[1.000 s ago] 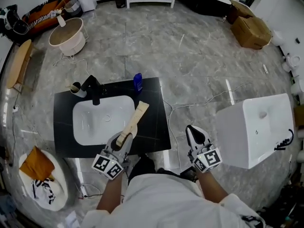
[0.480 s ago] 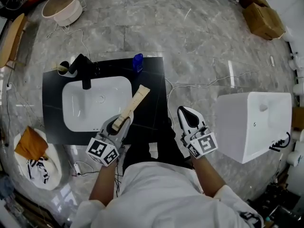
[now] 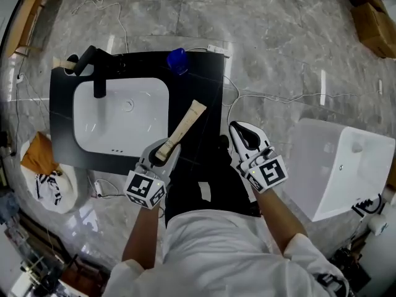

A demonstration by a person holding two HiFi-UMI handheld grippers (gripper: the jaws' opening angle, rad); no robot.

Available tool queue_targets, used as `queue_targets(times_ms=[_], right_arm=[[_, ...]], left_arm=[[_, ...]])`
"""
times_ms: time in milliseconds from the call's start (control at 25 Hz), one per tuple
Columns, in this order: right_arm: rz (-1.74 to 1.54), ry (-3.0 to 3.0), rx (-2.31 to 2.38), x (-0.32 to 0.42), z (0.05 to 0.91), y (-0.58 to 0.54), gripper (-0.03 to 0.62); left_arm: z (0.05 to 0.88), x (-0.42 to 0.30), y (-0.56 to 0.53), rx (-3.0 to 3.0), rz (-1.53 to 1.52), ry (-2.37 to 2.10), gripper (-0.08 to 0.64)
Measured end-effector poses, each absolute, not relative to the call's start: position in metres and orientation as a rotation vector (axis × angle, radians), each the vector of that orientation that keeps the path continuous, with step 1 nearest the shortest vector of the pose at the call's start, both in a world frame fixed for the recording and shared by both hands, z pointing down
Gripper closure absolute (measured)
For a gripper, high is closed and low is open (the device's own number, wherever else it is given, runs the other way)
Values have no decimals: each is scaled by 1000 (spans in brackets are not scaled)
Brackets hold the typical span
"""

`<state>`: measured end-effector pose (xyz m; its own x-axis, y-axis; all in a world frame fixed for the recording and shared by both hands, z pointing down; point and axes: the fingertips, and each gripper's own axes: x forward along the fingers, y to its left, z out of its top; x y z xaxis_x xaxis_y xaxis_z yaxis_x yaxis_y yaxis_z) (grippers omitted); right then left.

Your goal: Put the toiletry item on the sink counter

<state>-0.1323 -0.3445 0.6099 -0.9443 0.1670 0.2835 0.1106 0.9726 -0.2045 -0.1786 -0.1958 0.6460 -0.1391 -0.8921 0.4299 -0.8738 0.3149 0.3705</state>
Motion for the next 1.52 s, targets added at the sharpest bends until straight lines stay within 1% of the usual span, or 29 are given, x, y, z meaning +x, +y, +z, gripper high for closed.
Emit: queue_targets(times_ms=[160, 480, 800, 960, 1120, 1280, 1520], right_arm=[[287, -2799, -243, -139, 637, -356, 576], [340, -2784, -218, -140, 671, -370, 575], [380, -2763, -263, -132, 683, -357, 577], [392, -2755, -263, -124, 686, -356, 576], [390, -2749, -265, -120, 687, -354, 577], [393, -2749, -261, -118, 685, -353, 576], [393, -2745, -260, -116, 684, -352, 577]], left_arm=[[669, -177, -205, 1504, 9, -2038, 462], [707, -174, -216, 1444, 18, -2053, 462], [734, -158, -224, 1423, 248, -2028, 462], [742, -153, -225, 1410, 317, -2004, 462], [749, -152, -222, 1392, 364, -1982, 450], [749, -151, -223, 1386, 356, -1970, 411], [750, -150, -227, 1397, 351, -1970, 410]])
